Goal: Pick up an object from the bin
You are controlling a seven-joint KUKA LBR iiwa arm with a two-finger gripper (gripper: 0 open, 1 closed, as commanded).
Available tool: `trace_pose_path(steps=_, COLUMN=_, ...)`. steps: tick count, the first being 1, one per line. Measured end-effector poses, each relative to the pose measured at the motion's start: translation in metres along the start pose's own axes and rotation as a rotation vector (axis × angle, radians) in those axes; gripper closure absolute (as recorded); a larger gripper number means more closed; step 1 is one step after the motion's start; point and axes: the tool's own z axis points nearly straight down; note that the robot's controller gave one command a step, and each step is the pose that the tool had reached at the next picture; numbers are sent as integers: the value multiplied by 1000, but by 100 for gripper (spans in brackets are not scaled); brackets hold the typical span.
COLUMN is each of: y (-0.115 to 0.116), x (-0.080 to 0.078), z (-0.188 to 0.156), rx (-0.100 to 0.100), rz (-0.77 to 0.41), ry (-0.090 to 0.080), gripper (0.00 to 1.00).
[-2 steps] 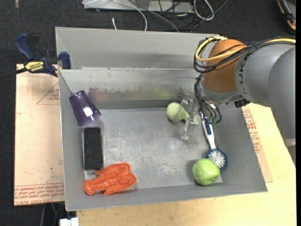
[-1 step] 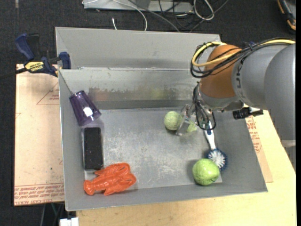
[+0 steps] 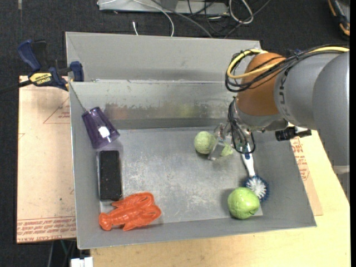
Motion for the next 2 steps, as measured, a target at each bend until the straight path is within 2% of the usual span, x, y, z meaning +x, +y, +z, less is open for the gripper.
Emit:
trace_pose_path(steps=1, y=0, x=1, z=-12, rx=1, rz=0, ry=4, gripper=100)
trace_pose_path(steps=2, y=0, x=0, z=-34, rx=-1, rz=-1, ry=2, gripper=100)
